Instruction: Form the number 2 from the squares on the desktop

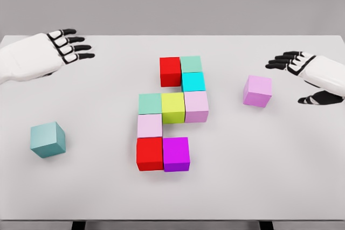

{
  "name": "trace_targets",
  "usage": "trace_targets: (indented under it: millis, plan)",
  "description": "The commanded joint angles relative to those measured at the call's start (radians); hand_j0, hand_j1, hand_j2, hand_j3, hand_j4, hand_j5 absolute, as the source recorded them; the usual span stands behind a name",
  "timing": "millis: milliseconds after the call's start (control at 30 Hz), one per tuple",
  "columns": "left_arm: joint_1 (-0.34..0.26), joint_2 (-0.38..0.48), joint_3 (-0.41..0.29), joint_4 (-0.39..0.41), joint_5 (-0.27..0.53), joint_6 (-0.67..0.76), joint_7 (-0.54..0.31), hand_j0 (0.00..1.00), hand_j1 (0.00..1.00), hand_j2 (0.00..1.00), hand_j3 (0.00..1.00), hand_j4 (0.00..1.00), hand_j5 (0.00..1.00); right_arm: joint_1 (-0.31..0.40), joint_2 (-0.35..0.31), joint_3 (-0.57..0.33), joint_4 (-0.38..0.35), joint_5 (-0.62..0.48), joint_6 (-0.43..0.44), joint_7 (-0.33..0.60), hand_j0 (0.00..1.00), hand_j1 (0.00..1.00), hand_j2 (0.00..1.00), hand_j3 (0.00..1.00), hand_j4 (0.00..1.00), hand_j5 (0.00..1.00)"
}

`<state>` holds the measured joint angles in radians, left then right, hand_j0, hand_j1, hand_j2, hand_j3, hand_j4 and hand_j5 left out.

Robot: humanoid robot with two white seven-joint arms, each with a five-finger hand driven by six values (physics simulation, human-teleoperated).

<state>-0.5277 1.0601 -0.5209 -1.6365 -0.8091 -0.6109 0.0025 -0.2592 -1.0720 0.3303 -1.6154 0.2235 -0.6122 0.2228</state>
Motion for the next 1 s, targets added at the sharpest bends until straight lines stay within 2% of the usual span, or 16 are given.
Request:
trace_targets:
  millis: [0,67,133,167,233,300,367,433,467,500,533,600,700,833,967]
  plan:
    - [0.000,0.027,-0.011,-0.006,0.007,0.000,0.001,1.00,1.00,1.00,1.00,1.00,1.00,0.000,-0.005,0.006,0.018,-0.004,0.001,-0.003,1.00,1.00,1.00,1.00,1.00,1.00]
    - [0.000,0.027,-0.011,-0.005,0.007,0.000,0.001,1.00,1.00,1.00,1.00,1.00,1.00,-0.008,-0.003,0.007,0.032,-0.022,0.001,-0.016,1.00,1.00,1.00,1.00,1.00,1.00]
    - [0.000,0.027,-0.011,-0.005,0.007,0.000,0.001,1.00,1.00,1.00,1.00,1.00,1.00,-0.060,-0.006,0.019,0.095,-0.053,0.001,-0.029,1.00,1.00,1.00,1.00,1.00,1.00]
    - [0.000,0.032,-0.011,-0.005,0.005,0.000,0.001,1.00,1.00,1.00,1.00,1.00,1.00,-0.127,-0.055,0.146,0.137,-0.065,0.001,-0.029,1.00,1.00,1.00,1.00,1.00,1.00]
    - [0.000,0.064,-0.047,-0.005,0.011,0.000,0.001,1.00,1.00,1.00,1.00,1.00,1.00,-0.420,-0.085,0.458,0.155,-0.056,0.001,-0.010,1.00,1.00,1.00,1.00,1.00,1.00]
    - [0.000,0.093,-0.059,-0.006,0.011,0.000,0.001,1.00,1.00,1.00,1.00,1.00,1.00,-0.561,-0.082,0.625,0.180,-0.024,0.001,0.036,1.00,1.00,1.00,1.00,1.00,1.00]
    - [0.000,0.132,-0.077,-0.006,0.013,0.000,0.001,1.00,1.00,1.00,1.00,1.00,1.00,-0.633,-0.066,0.648,0.181,0.091,0.001,0.093,1.00,1.00,1.00,1.00,1.00,1.00]
    - [0.000,0.162,-0.079,-0.006,0.013,0.000,0.002,1.00,1.00,1.00,1.00,1.00,1.00,-0.695,-0.040,0.693,0.198,0.112,0.001,0.156,1.00,1.00,1.00,1.00,1.00,1.00]
    - [0.000,0.185,-0.079,-0.013,0.016,0.000,0.002,1.00,1.00,1.00,1.00,1.00,1.00,-0.753,0.018,0.736,0.241,0.109,0.001,0.254,1.00,1.00,1.00,1.00,1.00,1.00]
    - [0.002,0.202,-0.079,-0.013,0.030,0.000,0.002,1.00,1.00,1.00,1.00,1.00,1.00,-0.781,0.064,0.753,0.288,0.105,0.001,0.340,1.00,1.00,1.00,1.00,1.00,1.00]
    - [0.002,0.213,-0.080,-0.013,0.042,0.000,0.002,1.00,1.00,1.00,1.00,1.00,1.00,-0.802,0.104,0.754,0.331,0.105,0.001,0.380,1.00,1.00,1.00,1.00,1.00,1.00]
    - [0.002,0.239,-0.120,-0.013,0.082,0.000,0.002,1.00,1.00,1.00,1.00,1.00,1.00,-0.851,0.171,0.777,0.388,0.106,0.001,0.388,1.00,1.00,1.00,1.00,1.00,1.00]
    - [0.002,0.245,-0.171,-0.013,0.133,0.000,0.002,1.00,1.00,1.00,1.00,1.00,1.00,-0.888,0.198,0.835,0.394,0.116,0.001,0.388,1.00,1.00,1.00,1.00,1.00,1.00]
    - [0.003,0.302,-0.202,-0.002,0.195,0.000,0.005,1.00,1.00,1.00,1.00,1.00,1.00,-0.897,0.279,0.837,0.479,0.162,0.001,0.388,1.00,1.00,1.00,1.00,1.00,1.00]
    - [0.008,0.360,-0.228,0.000,0.241,0.000,0.007,1.00,1.00,1.00,1.00,1.00,1.00,-0.887,0.293,0.829,0.480,0.160,0.001,0.388,0.99,0.99,0.99,0.99,0.99,0.99]
